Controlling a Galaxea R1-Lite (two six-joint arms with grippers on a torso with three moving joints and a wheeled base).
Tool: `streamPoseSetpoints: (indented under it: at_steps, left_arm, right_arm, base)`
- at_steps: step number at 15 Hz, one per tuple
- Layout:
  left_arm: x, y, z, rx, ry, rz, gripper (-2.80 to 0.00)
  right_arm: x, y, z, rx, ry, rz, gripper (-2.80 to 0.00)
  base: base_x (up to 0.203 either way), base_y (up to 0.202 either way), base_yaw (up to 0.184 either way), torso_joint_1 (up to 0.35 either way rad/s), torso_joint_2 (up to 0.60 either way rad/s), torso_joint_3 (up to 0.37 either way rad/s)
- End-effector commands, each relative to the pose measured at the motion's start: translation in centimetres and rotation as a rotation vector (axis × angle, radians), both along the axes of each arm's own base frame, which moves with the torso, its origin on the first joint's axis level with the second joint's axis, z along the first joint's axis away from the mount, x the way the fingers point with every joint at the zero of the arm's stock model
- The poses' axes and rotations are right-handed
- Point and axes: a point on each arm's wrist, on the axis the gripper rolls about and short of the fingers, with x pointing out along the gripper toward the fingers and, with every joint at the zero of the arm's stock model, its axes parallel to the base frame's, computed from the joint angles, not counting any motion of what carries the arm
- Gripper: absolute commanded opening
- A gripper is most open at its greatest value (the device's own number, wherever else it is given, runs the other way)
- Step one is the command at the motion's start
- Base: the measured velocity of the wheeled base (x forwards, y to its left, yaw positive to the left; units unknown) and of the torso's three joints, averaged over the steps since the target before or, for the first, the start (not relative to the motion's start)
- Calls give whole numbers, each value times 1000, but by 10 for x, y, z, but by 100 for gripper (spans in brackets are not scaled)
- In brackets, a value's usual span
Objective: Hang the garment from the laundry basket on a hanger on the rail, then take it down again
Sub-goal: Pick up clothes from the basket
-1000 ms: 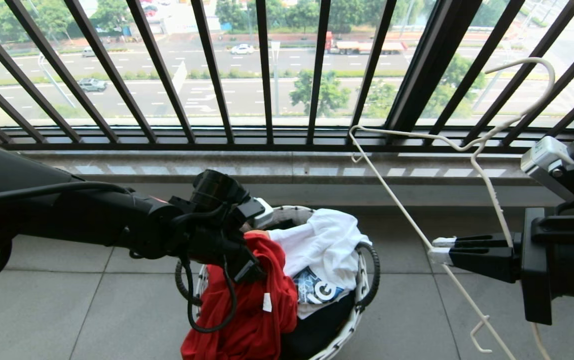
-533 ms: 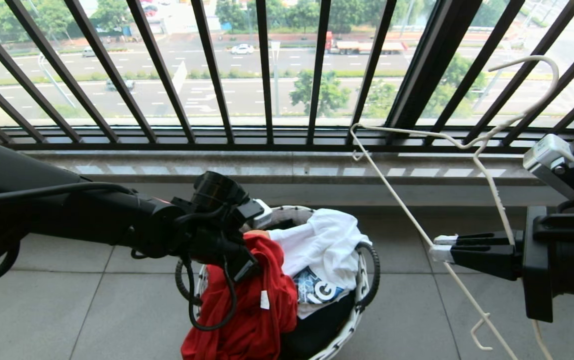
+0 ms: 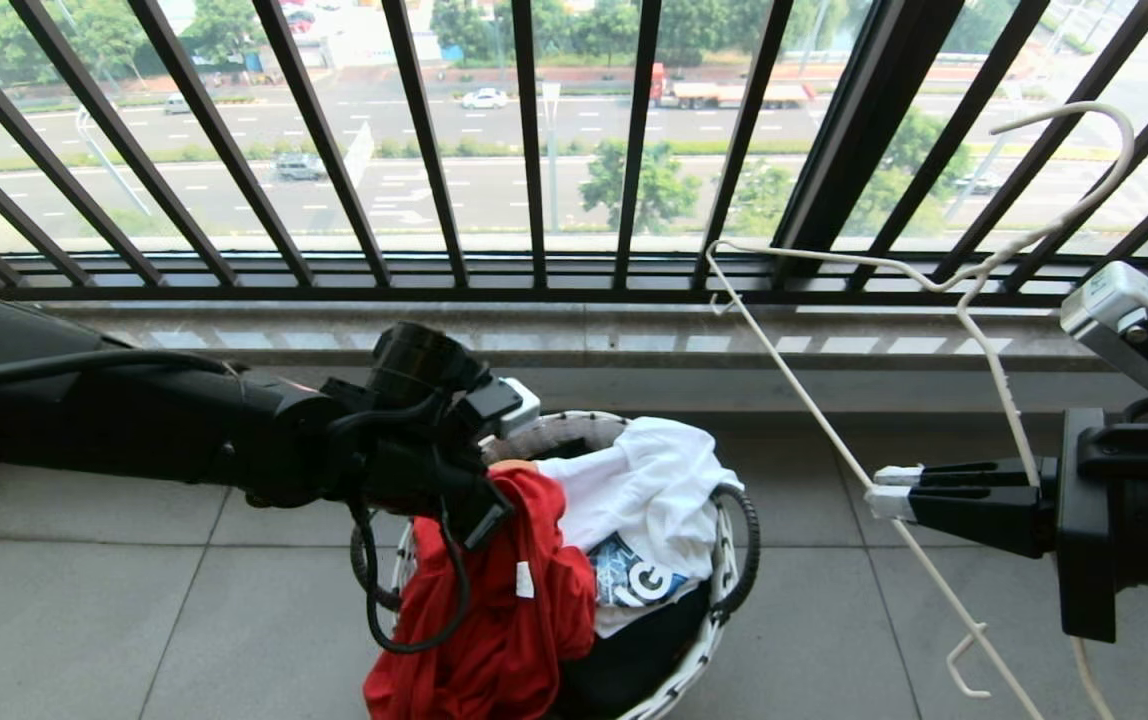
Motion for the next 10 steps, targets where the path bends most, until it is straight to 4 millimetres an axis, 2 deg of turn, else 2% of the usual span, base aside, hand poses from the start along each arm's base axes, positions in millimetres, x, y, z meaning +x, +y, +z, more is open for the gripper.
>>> streamPoseSetpoints:
  at_steps: [1, 5, 10]
  left_arm:
    - [-16, 9, 32, -45, -74, 5, -280]
    - [-39, 14, 56, -62, -99, -5, -280]
    - [-38, 5, 78, -129, -120, 126, -280]
  right_arm:
    - [0, 0, 0, -1, 1, 3, -280]
    - [2, 1, -3, -6, 12, 7, -280]
    - [0, 7, -2, 22, 41, 31, -280]
  base:
    - [0, 0, 0, 0, 0, 0]
    - [0, 0, 0, 0, 0, 0]
    - [0, 0, 0, 0, 0, 0]
